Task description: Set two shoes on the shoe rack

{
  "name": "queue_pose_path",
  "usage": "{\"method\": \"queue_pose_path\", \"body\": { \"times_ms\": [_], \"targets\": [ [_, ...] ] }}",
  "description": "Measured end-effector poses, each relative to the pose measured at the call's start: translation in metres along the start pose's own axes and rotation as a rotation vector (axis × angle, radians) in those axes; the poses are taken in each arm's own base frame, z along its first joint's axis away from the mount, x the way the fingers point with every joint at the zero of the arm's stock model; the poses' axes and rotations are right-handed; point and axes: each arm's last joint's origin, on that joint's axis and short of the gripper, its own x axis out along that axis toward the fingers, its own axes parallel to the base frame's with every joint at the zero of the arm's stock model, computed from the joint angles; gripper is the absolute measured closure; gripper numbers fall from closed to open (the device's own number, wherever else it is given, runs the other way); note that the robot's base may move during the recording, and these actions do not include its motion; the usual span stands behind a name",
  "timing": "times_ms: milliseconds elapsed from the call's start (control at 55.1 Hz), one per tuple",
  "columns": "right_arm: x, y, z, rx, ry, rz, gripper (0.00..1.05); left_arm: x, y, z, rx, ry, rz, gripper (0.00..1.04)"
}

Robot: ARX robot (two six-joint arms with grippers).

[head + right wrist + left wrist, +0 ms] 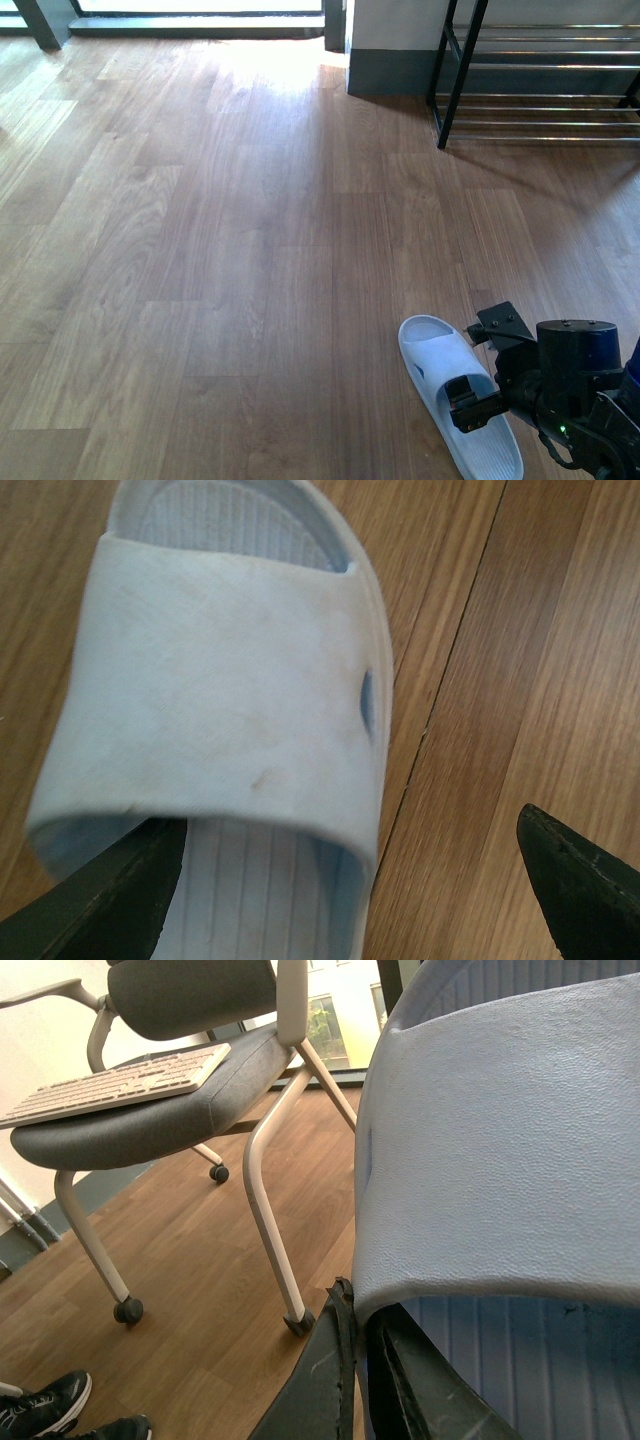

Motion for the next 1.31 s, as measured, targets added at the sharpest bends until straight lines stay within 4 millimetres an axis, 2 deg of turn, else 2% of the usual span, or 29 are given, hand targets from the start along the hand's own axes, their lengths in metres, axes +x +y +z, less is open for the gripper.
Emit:
{"method": "queue_pose_path", "body": {
  "times_ms": [182,381,418,436,617,672,817,963,1035,1308],
  "targets": [
    [0.021,-0.001,-0.004,0.01,-0.012,-0.025,0.11,0.0,0.0,0.0,0.0,0.0,0.0,1.03],
    [0.023,-0.006,-0.004,0.017,-0.036,-0.049,0.51,0.0,0.0,0.0,0.0,0.0,0.0,1.03],
    [0.023,-0.006,-0.004,0.017,-0.038,-0.049,0.55,0.0,0.0,0.0,0.0,0.0,0.0,1.03],
    [0.022,-0.006,-0.004,0.016,-0.039,-0.05,0.62,0.0,0.0,0.0,0.0,0.0,0.0,1.03],
    [0.018,-0.005,-0.004,0.033,-0.066,-0.063,0.97,0.0,0.0,0.0,0.0,0.0,0.0,1.03],
    [0.014,-0.006,-0.003,0.038,-0.073,-0.076,1.03,0.0,0.0,0.0,0.0,0.0,0.0,1.03],
    [-0.007,-0.006,0.01,0.039,-0.135,-0.102,1.03,0.0,0.0,0.0,0.0,0.0,0.0,1.03],
    [-0.038,-0.012,0.04,0.04,-0.265,-0.133,1.03,0.0,0.0,0.0,0.0,0.0,0.0,1.03],
    [-0.038,-0.015,0.05,0.041,-0.299,-0.143,1.03,0.0,0.0,0.0,0.0,0.0,0.0,1.03],
    [-0.039,-0.015,0.05,0.041,-0.296,-0.142,1.03,0.0,0.0,0.0,0.0,0.0,0.0,1.03]
  ]
}}
